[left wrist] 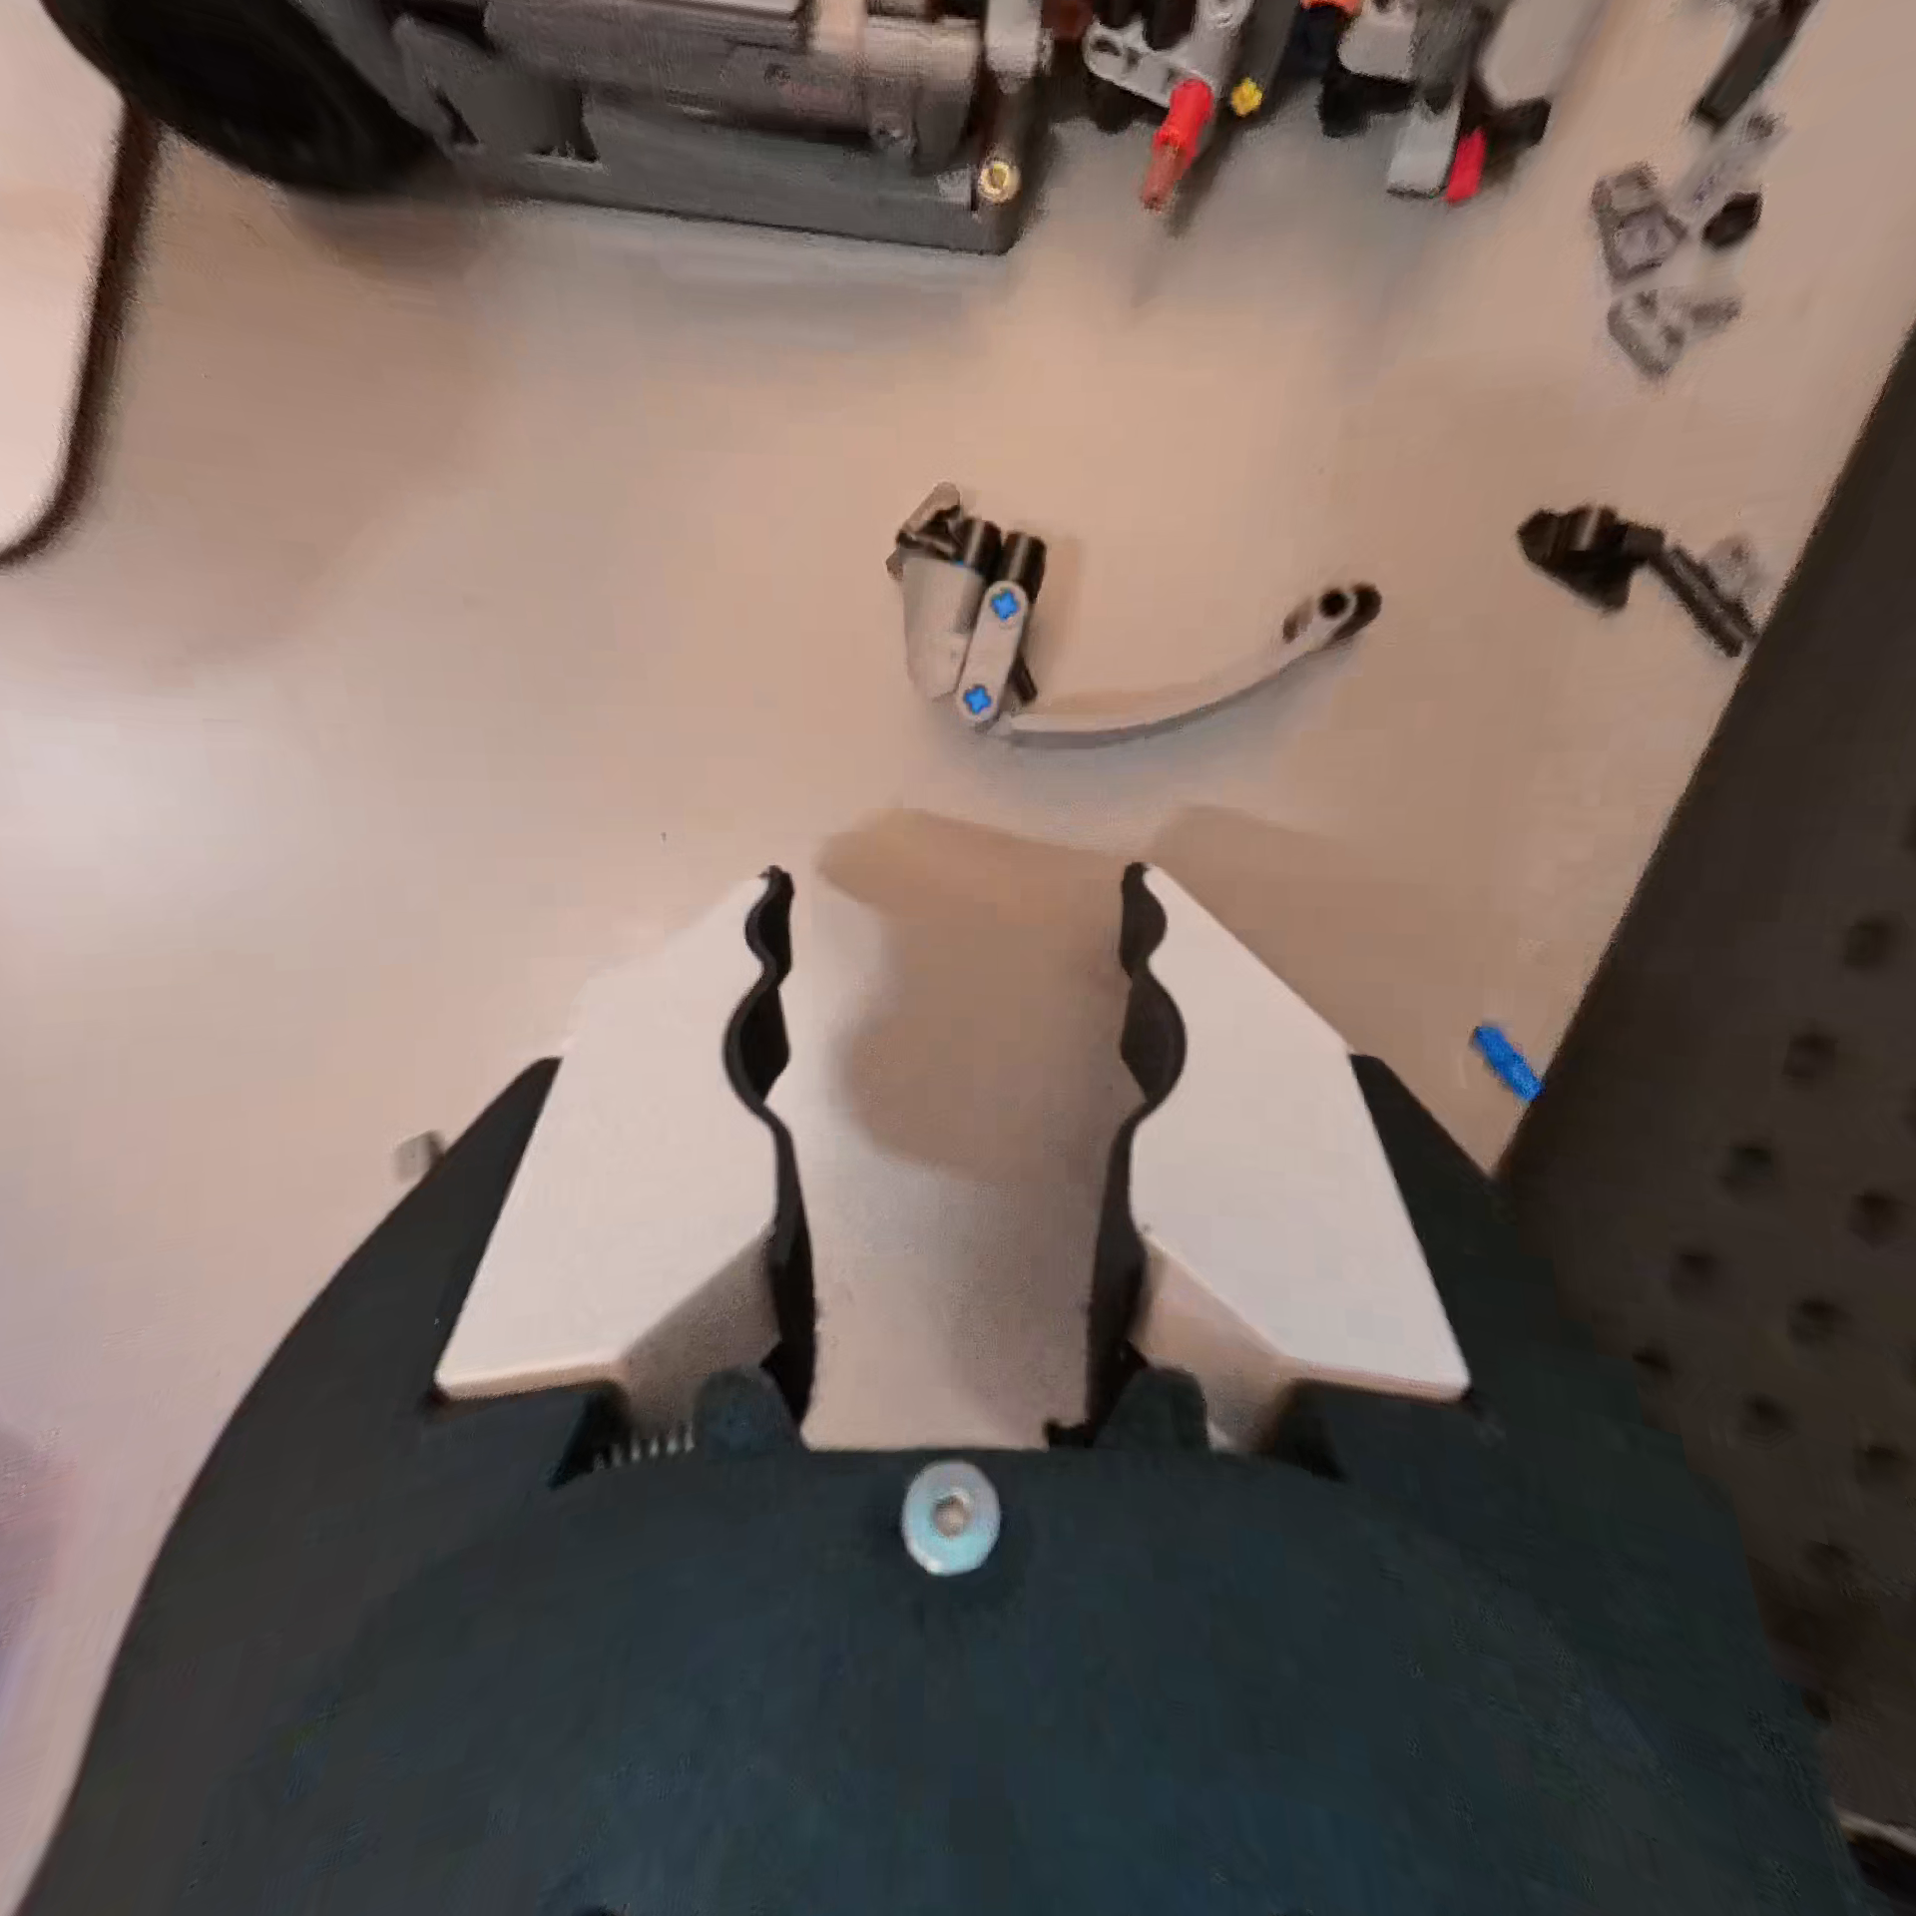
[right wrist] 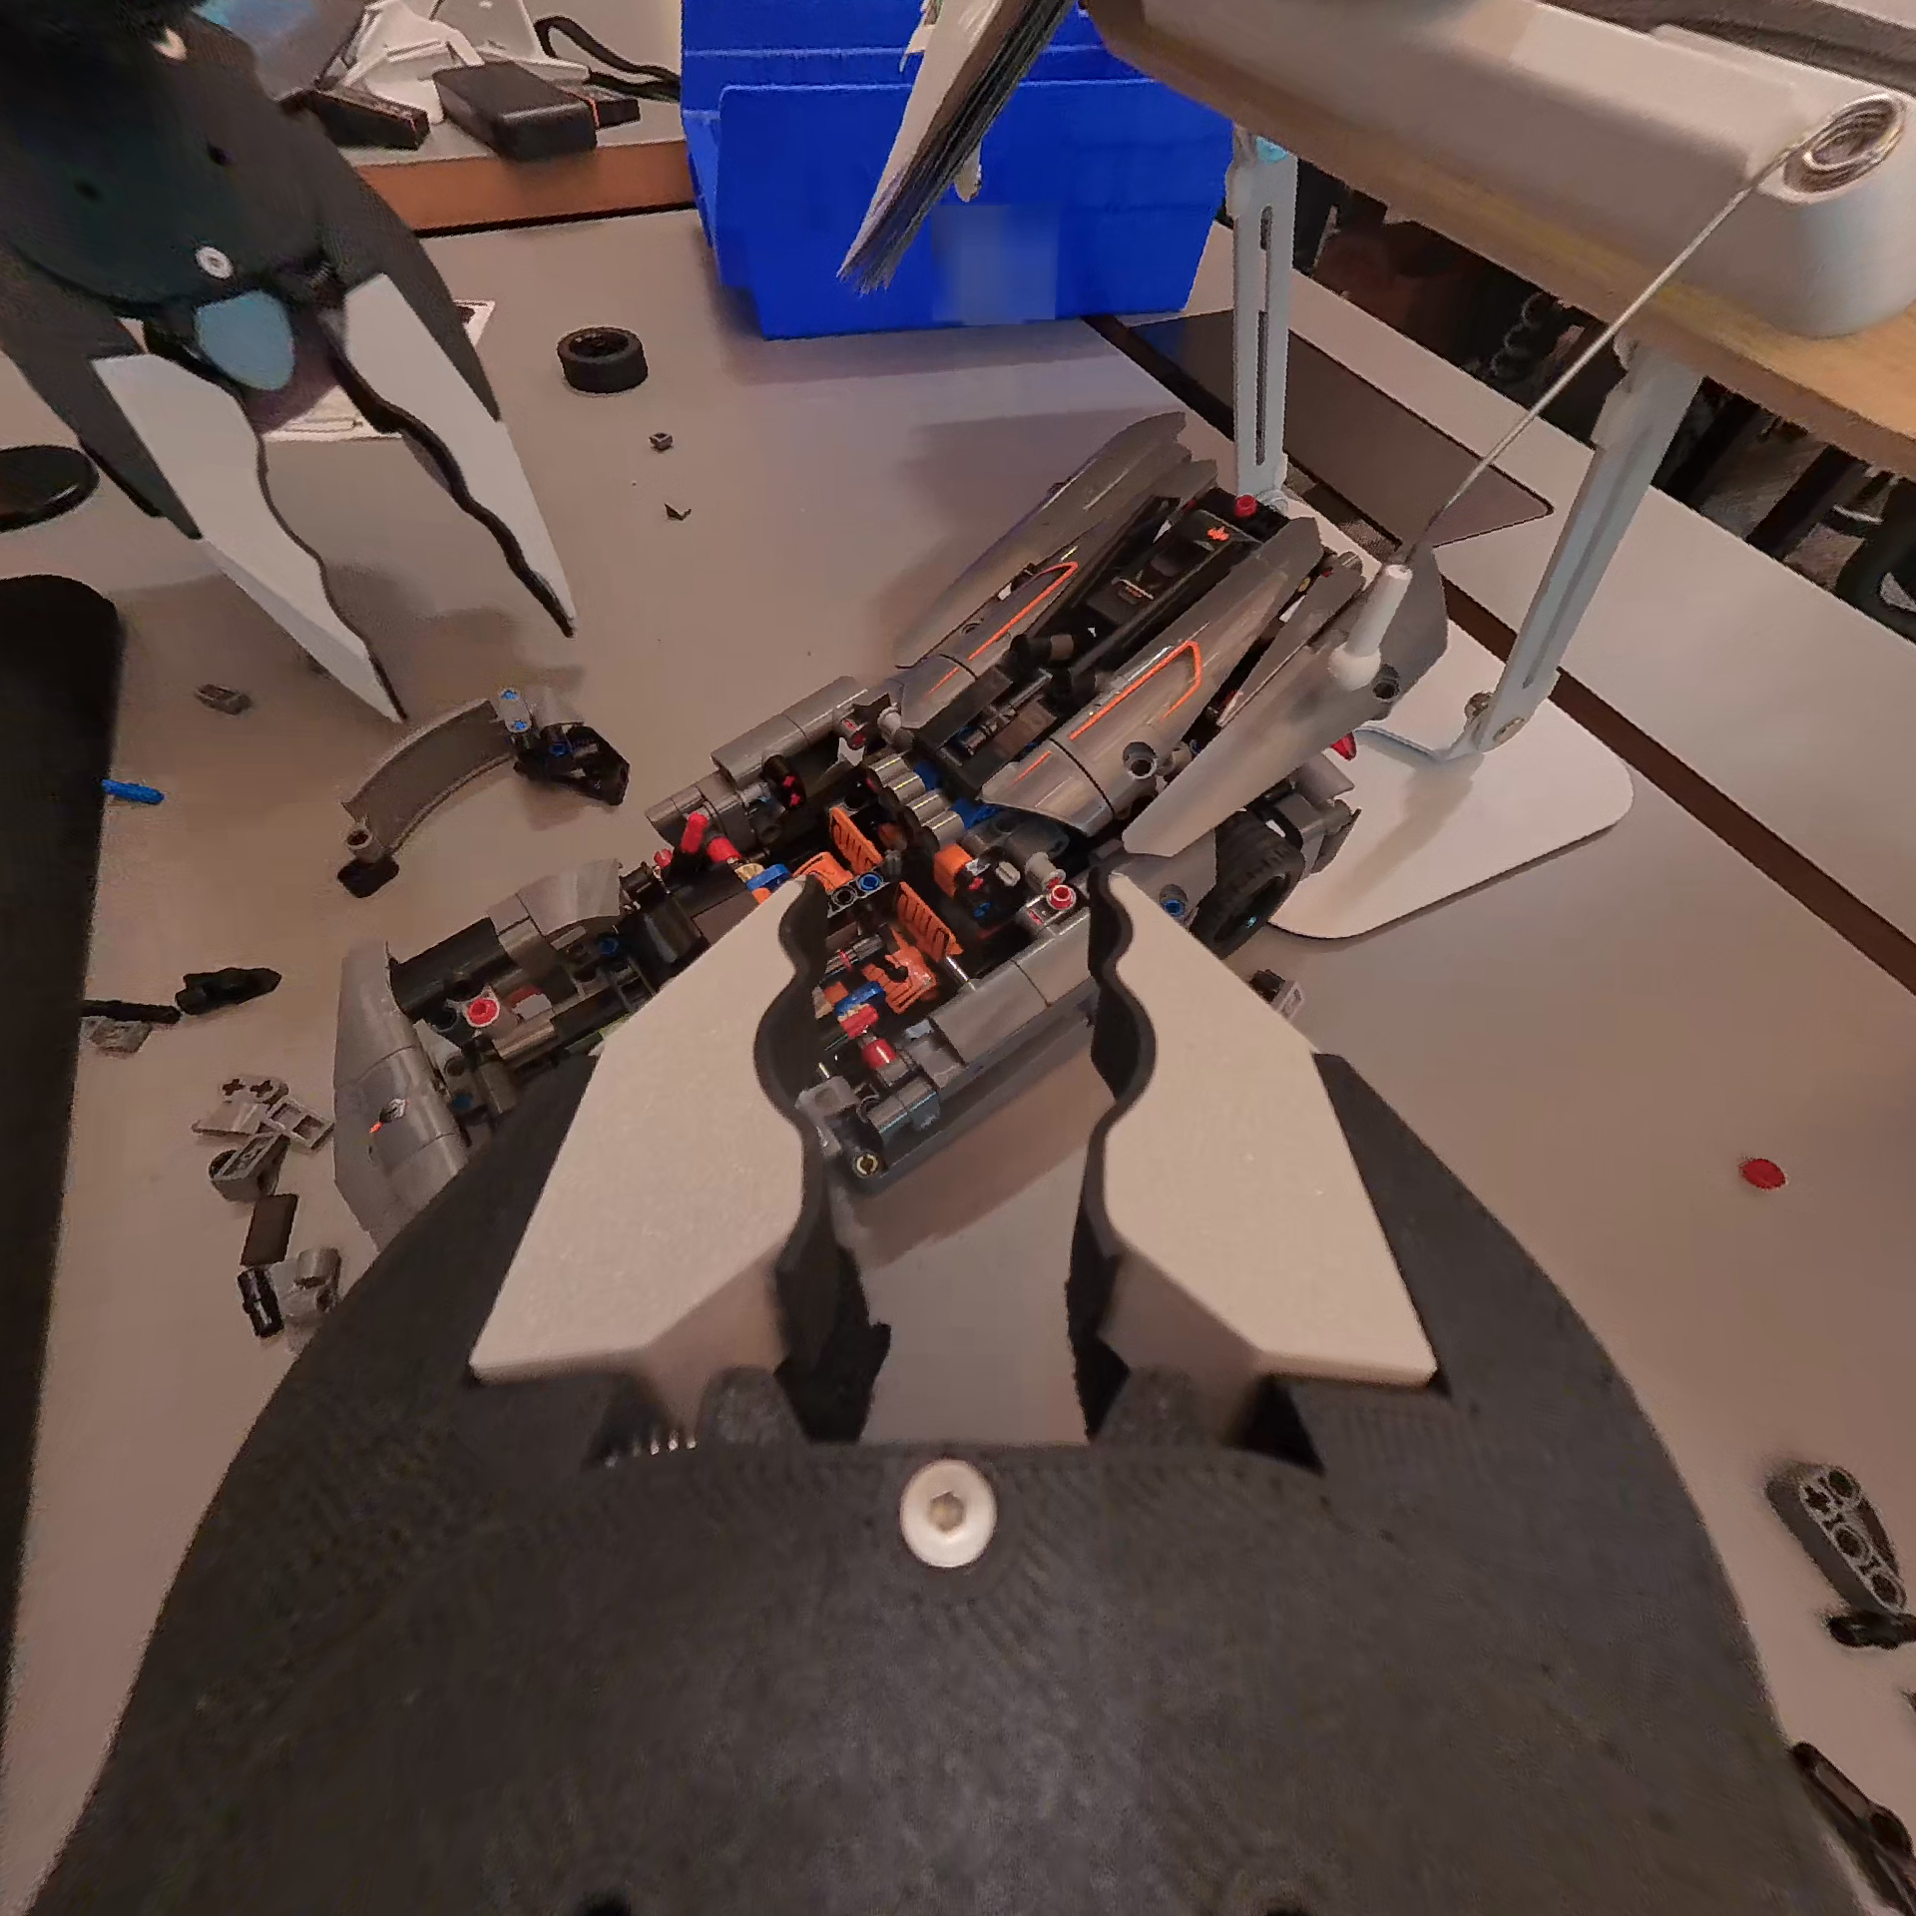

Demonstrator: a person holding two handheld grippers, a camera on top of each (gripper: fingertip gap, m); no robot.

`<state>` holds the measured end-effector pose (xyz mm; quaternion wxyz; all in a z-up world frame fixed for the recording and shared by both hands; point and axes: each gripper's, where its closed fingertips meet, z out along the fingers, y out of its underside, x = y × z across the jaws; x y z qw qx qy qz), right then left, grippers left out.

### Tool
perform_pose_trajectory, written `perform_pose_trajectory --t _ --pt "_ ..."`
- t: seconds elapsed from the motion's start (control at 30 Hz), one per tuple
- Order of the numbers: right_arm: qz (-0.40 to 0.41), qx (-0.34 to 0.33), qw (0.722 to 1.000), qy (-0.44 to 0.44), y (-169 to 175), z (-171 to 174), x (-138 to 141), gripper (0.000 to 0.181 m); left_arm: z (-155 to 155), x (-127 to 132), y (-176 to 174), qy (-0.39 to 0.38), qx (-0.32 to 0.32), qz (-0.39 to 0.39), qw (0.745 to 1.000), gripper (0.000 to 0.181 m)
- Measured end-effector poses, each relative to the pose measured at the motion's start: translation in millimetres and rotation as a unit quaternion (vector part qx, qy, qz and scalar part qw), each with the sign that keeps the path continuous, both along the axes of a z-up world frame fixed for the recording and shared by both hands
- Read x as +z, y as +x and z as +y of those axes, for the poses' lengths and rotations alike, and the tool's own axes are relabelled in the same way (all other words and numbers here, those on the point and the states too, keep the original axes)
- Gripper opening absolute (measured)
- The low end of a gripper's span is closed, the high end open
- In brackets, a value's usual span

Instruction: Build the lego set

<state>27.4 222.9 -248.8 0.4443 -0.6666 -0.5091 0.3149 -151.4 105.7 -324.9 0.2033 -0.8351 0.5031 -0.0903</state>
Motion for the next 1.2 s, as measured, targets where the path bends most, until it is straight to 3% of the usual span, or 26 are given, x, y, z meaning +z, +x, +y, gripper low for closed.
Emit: perform_pose_trajectory --t 0.3,0.47,0.57,0.7,0.97,1.07,1.2 --pt "0.003 0.001 1.000 0.001 -0.5 -1.8 2.6 0.048 8.1 9.1 39.0 -0.072 0.052 -0.151 0.985 0.046" --pt "-0.001 0.005 1.000 0.006 -2.5 -4.5 2.0 0.048 3.7 -3.0 51.5 -0.107 0.055 -0.153 0.981 0.036" --pt "0.001 0.004 1.000 0.005 -1.9 -4.2 3.0 0.048 5.4 -6.8 50.4 -0.103 0.062 -0.137 0.983 0.016" --pt "-0.001 0.007 1.000 0.010 -3.8 -6.7 3.8 0.048 6.9 -5.7 52.1 -0.084 0.056 -0.130 0.986 0.016" --pt "-0.005 0.078 0.995 0.064 -26.9 -46.0 16.7 0.042 25.0 49.9 63.8 0.076 0.026 -0.155 0.985 0.015" --pt "-0.007 0.104 0.994 0.039 -41.0 -65.4 14.7 0.040 25.2 67.9 76.4 0.160 -0.009 -0.123 0.979 0.015" --pt "0.005 0.132 0.991 -0.015 -53.5 -84.0 13.1 0.040 25.9 79.3 90.4 0.294 -0.062 -0.009 0.954 0.015"
